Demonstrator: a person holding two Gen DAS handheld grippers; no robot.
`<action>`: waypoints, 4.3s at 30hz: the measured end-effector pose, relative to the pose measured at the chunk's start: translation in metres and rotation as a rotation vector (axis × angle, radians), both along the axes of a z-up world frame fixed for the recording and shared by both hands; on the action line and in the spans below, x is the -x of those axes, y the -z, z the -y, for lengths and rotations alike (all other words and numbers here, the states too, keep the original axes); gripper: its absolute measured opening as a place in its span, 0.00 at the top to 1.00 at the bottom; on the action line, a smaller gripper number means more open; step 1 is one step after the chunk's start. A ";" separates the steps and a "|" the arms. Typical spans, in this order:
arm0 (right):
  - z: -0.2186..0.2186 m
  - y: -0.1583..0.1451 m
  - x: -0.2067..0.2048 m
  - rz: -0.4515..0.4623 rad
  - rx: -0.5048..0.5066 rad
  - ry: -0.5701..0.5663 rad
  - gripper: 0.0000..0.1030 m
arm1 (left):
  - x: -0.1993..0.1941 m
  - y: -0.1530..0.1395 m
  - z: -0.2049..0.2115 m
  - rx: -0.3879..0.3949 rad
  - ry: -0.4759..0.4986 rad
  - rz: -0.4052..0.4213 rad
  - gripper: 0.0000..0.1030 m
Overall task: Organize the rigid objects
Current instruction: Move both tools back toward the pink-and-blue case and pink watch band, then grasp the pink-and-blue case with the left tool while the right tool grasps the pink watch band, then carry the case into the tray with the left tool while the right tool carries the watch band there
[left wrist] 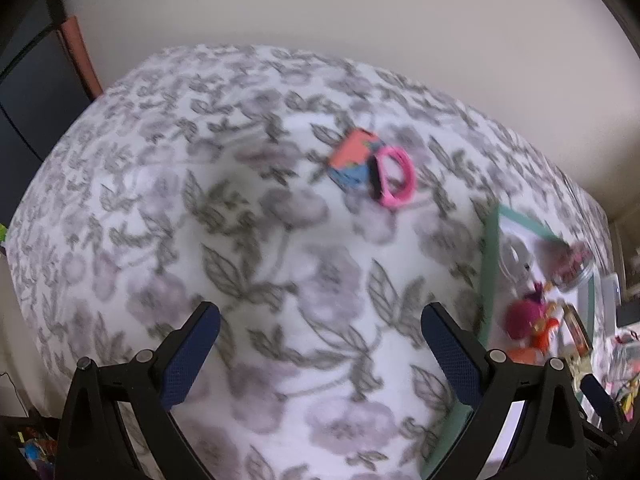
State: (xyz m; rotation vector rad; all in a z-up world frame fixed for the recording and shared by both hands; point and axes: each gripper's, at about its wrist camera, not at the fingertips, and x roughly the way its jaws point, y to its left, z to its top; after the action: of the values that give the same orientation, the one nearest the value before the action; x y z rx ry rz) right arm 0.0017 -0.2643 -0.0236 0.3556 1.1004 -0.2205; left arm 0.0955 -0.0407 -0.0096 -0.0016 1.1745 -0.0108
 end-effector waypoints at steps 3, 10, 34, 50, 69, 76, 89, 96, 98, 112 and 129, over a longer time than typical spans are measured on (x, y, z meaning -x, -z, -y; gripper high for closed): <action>-0.008 -0.005 -0.009 0.023 0.002 -0.019 0.00 | -0.008 -0.007 -0.018 0.000 -0.033 0.046 0.02; -0.021 -0.011 -0.039 0.073 -0.035 -0.041 0.00 | -0.034 -0.004 -0.061 0.056 -0.128 0.060 0.02; -0.090 0.046 -0.191 0.075 -0.033 -0.268 0.02 | -0.153 0.060 -0.049 0.169 0.061 -0.029 0.03; -0.098 0.061 -0.211 0.081 -0.067 -0.284 0.38 | -0.164 0.069 -0.012 0.219 0.218 -0.028 0.15; -0.073 0.056 -0.199 0.094 -0.096 -0.245 0.50 | -0.164 0.085 0.016 0.190 0.263 -0.049 0.33; -0.072 0.056 -0.197 0.099 -0.101 -0.240 0.50 | -0.166 0.088 0.018 0.142 0.244 -0.049 0.39; -0.074 0.051 -0.189 0.097 -0.085 -0.247 0.50 | -0.159 0.086 0.018 0.108 0.233 -0.062 0.60; -0.072 0.029 -0.152 0.063 -0.066 -0.236 0.51 | -0.120 0.071 0.005 0.161 0.185 -0.112 0.60; -0.070 0.021 -0.137 0.063 -0.070 -0.231 0.51 | -0.107 0.064 0.003 0.177 0.168 -0.121 0.60; -0.024 -0.019 -0.011 -0.019 -0.065 -0.079 0.51 | 0.011 -0.004 0.053 0.265 0.271 -0.106 0.60; 0.028 0.009 0.056 -0.174 -0.019 0.083 0.50 | 0.081 0.021 0.120 0.282 0.444 -0.207 0.60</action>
State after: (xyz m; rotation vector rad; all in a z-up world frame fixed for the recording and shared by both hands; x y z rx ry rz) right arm -0.0540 -0.2923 -0.0330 0.4056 1.2610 -0.3193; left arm 0.0148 -0.1608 -0.0308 0.0099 1.3519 -0.5791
